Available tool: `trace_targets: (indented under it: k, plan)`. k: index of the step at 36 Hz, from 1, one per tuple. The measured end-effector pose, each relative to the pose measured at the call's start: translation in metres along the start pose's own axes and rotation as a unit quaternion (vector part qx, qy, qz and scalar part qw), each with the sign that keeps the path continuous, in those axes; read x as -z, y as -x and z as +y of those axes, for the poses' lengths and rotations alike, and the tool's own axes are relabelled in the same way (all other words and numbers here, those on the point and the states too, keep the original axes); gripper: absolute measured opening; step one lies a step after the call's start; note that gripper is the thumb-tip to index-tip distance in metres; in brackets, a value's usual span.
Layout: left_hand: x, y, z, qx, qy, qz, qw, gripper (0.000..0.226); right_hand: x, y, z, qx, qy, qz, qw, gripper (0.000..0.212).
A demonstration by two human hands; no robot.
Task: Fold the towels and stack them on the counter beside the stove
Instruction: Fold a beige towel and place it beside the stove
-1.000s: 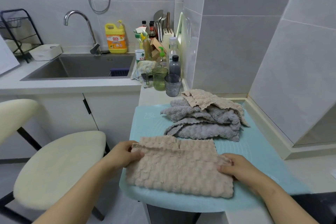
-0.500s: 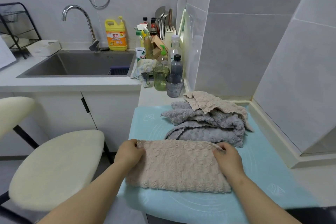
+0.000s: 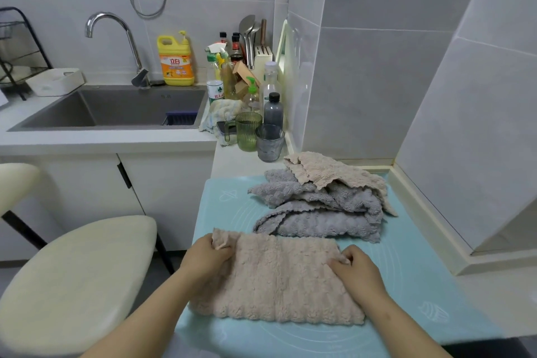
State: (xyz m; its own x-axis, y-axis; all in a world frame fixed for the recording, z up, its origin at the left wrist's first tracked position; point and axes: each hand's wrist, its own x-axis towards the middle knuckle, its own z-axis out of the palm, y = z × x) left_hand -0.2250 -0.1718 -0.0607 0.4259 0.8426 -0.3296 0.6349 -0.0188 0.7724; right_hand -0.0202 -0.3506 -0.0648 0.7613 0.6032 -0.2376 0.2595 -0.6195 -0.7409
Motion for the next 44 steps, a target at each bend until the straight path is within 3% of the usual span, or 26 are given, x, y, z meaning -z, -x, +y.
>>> trace_targets:
  k: [9,13,17,21,24,29,35,37,39,41,44]
  plan:
    - [0.006,0.017,0.005,0.014,0.123,-0.057,0.991,0.007,0.016,0.006,0.008,-0.005,-0.096,0.003,0.995,0.027]
    - [0.004,0.019,0.002,0.053,0.099,-0.056,0.992,0.02,0.017,0.01,0.008,-0.021,-0.072,-0.012,0.997,0.017]
    - [0.0,0.022,-0.007,0.079,0.06,-0.008,0.995,0.038,0.013,0.013,0.01,-0.048,-0.091,-0.031,0.994,0.044]
    - [0.004,0.029,-0.008,0.022,0.114,-0.06,0.991,0.056,0.014,0.013,0.009,-0.066,-0.097,-0.046,0.992,0.05]
    - [0.007,0.03,-0.013,-0.015,0.048,-0.046,0.998,0.052,0.014,0.014,0.009,-0.057,-0.081,-0.05,0.994,0.035]
    - [0.005,0.028,-0.016,-0.082,-0.017,0.014,0.996,0.018,0.01,0.015,0.012,-0.032,-0.013,-0.039,0.999,0.024]
    - [0.0,0.019,-0.022,-0.109,-0.05,0.052,0.991,0.009,0.007,0.018,0.011,0.009,0.013,-0.024,1.0,0.013]
    - [-0.003,0.017,-0.024,-0.129,-0.092,0.069,0.985,0.015,0.007,0.019,0.009,0.015,0.011,-0.035,0.999,0.018]
    - [-0.005,0.02,-0.025,-0.127,-0.173,0.107,0.971,0.031,0.007,0.019,0.007,0.009,-0.005,-0.04,0.999,0.033]
    - [-0.009,0.024,-0.026,-0.173,-0.29,0.156,0.928,0.036,0.008,0.018,0.006,-0.009,-0.032,-0.035,0.999,0.04]
    - [-0.019,0.03,-0.027,-0.267,-0.364,0.103,0.886,0.045,0.01,0.019,0.004,-0.044,-0.051,-0.035,0.997,0.042]
